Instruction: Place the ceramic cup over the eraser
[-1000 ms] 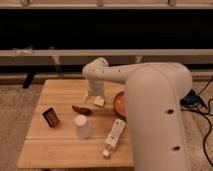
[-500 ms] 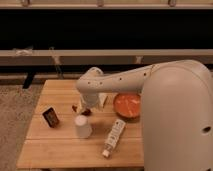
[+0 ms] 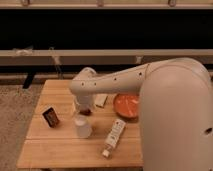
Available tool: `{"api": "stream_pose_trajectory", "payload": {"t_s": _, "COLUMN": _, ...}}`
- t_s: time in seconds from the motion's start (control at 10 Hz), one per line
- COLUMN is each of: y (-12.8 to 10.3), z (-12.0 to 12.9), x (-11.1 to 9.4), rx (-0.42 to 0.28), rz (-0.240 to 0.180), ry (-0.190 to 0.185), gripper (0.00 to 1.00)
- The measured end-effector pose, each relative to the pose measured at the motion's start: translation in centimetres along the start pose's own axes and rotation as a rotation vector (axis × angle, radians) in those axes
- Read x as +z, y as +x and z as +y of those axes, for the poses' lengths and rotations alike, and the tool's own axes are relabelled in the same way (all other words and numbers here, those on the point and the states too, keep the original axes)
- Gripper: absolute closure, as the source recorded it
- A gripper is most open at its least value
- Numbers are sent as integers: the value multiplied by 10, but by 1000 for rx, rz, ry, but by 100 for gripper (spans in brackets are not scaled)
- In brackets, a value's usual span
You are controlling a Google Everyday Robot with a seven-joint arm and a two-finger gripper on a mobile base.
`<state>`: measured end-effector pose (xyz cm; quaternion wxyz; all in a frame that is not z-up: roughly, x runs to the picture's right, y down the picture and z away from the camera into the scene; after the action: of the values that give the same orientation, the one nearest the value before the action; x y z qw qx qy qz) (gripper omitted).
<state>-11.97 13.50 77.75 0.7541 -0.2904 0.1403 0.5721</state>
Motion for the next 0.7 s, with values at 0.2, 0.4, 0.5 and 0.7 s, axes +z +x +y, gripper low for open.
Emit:
{"api": "stream_pose_trajectory", "payload": {"t_s": 0.2, "y": 16, "z": 1, "x": 3, "rx": -6, "rz": 25, "ry": 16, "gripper": 20}}
{"api": "stream_pose_trajectory", "payload": {"t_s": 0.4, "y": 30, "z": 1, "x": 6, "rx": -11, "rz": 43, "ry": 26, "gripper": 20}}
{"api": "stream_pose_trajectory", "payload": {"t_s": 0.5, "y": 42, "z": 1, "x": 7, "rx": -21, "rz": 56, "ry": 32, "gripper": 20}}
{"api": "stream_pose_trajectory", "payload": {"t_s": 0.7, "y": 56, "z": 12, "x": 9, "rx": -43, "rz": 54, "ry": 24, "gripper": 25}}
